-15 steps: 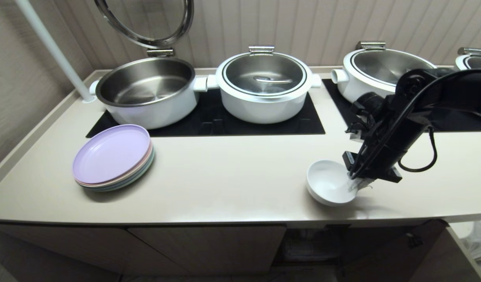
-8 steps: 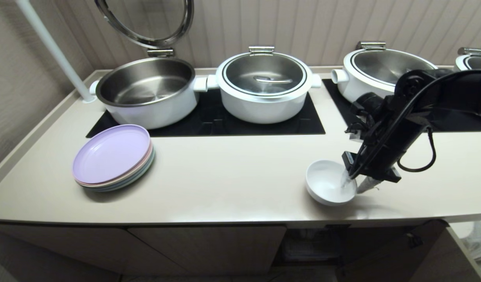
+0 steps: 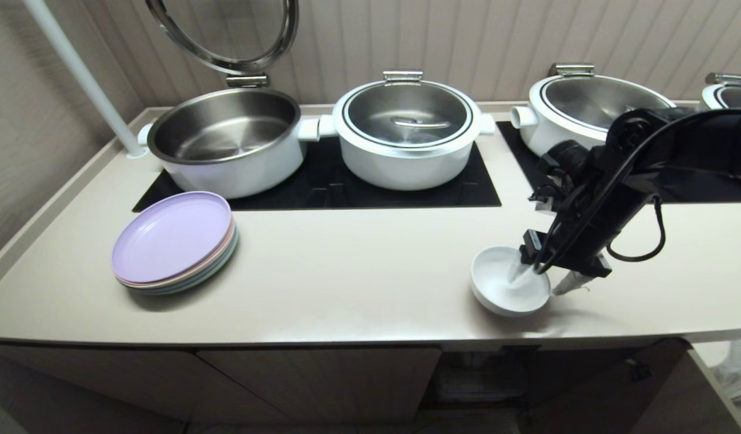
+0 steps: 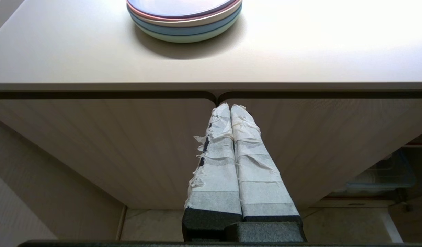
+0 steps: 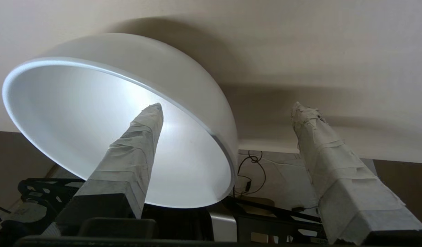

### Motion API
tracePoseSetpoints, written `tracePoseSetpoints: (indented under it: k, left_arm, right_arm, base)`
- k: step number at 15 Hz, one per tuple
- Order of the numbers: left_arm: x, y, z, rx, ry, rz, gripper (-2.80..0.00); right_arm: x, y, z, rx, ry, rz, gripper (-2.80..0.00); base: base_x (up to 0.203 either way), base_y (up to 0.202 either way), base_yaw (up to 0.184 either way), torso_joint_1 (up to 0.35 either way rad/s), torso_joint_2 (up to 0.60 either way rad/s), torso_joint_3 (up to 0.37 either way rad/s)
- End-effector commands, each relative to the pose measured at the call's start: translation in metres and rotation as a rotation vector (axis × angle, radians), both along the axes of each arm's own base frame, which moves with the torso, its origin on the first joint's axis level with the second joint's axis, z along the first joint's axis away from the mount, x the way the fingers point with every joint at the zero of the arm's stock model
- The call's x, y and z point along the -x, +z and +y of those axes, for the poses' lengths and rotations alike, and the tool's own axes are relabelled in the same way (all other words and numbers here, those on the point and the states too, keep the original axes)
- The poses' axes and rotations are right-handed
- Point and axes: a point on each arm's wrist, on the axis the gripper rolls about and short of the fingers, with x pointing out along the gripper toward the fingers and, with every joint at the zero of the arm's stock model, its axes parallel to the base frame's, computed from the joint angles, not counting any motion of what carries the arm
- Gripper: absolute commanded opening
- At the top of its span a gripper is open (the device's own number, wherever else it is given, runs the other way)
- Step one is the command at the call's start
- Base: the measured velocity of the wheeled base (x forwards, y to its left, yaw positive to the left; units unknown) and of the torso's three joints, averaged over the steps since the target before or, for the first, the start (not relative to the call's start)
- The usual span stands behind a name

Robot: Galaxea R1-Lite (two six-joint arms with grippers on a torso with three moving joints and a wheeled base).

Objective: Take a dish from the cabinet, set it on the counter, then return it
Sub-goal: Place it on the table

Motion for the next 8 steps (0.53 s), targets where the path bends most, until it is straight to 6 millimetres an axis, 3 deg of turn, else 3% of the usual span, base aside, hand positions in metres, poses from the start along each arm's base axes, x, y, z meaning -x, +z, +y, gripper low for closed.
tracePoseSetpoints:
  k: [1,8]
  left_arm:
    - [0.0,0.0,0.0,0.0,0.001,-0.001,-2.8]
    - [0.0,0.0,0.0,0.0,0.001,-0.001,-2.8]
  right_arm:
    - [0.003,0.004,0.0,-0.002,0.001,-0.003,0.0]
    - [0.017,0.024,-0.002,-0.009,0.007,-0.056,0.0]
  base:
    - [0.0,0.0,0.0,0.0,0.0,0.0]
    - [0.0,0.0,0.0,0.0,0.0,0.0]
